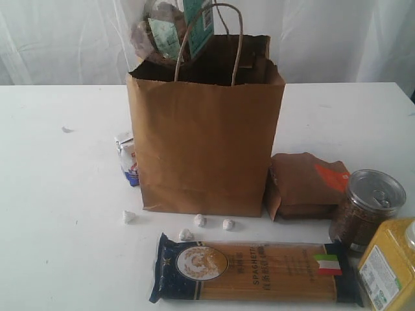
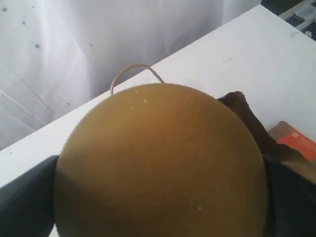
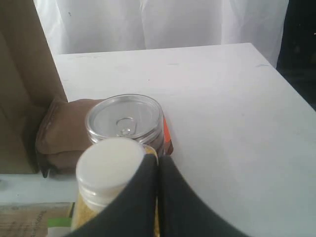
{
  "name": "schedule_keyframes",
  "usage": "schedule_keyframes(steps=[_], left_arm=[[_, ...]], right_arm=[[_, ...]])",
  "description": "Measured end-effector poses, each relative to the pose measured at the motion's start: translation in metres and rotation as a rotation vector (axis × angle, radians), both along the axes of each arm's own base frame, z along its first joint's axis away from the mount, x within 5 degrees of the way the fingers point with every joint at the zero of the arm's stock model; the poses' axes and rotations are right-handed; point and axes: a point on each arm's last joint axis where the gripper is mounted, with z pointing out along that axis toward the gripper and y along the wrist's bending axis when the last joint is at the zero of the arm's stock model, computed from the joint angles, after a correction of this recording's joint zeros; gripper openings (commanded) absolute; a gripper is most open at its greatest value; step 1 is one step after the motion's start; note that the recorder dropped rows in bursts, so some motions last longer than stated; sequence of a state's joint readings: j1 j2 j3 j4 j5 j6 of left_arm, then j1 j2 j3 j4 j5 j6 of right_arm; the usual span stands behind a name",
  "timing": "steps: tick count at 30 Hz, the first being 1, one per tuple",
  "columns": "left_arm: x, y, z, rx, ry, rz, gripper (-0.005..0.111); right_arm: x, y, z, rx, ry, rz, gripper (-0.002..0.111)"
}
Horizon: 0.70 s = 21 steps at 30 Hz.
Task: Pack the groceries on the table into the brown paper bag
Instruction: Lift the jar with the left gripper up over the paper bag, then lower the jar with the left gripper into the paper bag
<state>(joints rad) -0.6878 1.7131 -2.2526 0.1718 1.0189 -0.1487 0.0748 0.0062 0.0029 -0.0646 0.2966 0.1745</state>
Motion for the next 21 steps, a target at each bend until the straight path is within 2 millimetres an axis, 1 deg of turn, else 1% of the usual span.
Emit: schedule_keyframes(steps=[5,15,18,21], left_arm=[[0.003,-0.005,-0.009,-0.001,0.057,-0.001,0.0],[0.005,-0.007,-0.013,-0.002,0.092,0.016,0.0],[0.008,-0.009,-0.016,0.003,0.094,0.022,0.0],[0.016,-0.015,-0.025,0.017,0.114,0.025,0.0]], right_arm=[[0.0,0.0,0.0,0.0,0.0,0.0,0.0],[0.0,0.0,0.0,0.0,0.0,0.0,0.0],[0.0,0.0,0.0,0.0,0.0,0.0,0.0],[0.0,0.0,0.0,0.0,0.0,0.0,0.0]])
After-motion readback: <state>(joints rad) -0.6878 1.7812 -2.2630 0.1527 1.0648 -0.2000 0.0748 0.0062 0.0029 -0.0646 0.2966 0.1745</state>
